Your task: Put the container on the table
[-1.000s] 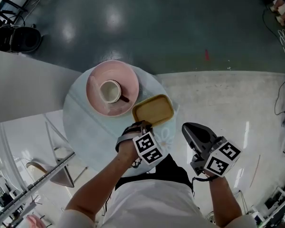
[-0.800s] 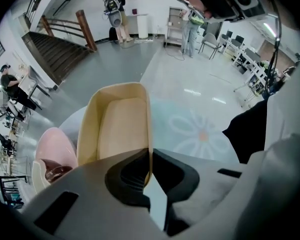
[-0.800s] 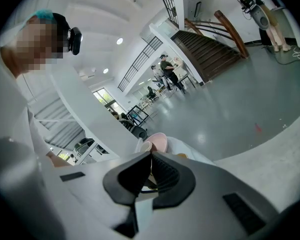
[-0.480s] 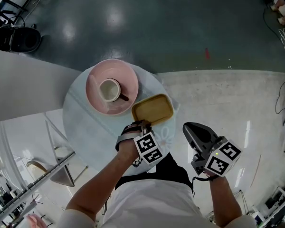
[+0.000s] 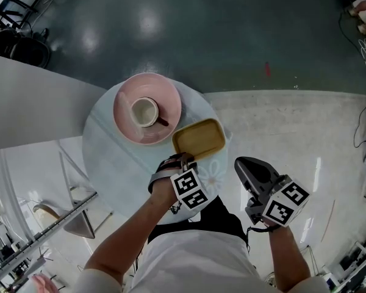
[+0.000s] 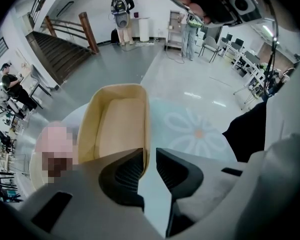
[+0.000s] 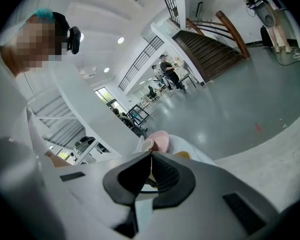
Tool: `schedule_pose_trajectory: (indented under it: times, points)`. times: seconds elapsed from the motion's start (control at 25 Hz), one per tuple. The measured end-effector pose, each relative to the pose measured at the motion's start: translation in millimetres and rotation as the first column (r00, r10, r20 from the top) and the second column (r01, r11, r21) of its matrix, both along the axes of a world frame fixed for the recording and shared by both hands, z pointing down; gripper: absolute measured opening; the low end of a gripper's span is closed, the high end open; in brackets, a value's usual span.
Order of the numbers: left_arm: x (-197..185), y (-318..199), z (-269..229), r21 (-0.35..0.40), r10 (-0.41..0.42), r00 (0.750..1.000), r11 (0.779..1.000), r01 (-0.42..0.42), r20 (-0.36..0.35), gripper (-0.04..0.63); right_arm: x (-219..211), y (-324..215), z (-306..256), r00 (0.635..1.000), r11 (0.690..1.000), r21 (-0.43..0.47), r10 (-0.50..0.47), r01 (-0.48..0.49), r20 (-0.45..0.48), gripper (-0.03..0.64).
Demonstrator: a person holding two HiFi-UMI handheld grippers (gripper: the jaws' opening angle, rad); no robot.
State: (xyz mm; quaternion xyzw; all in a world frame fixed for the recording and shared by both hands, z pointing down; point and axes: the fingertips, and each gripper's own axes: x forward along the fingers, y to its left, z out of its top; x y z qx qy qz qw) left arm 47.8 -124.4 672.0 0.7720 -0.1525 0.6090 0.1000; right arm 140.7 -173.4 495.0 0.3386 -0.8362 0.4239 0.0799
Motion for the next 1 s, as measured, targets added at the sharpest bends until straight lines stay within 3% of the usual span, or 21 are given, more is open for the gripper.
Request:
schedule_pose_trajectory:
  times: [0.64,1.0]
  points:
    - [-28.7,5.6,-47.0,-0.008,-0.131,0.983,0.991,0.131,-0.130,0.103,-34.8,5.6,-26.6,0.999,0.998,0.062,-0.031,0.032,-0.021,0.021]
    - [-62.9,12.0,-72.5,-0.034,-0.263,0.939,0.964,0.262,-0.220,0.101,-58.4,11.9,-41.0,0.998,0.995,0.082,-0.045,0.049,-0.050,0.021]
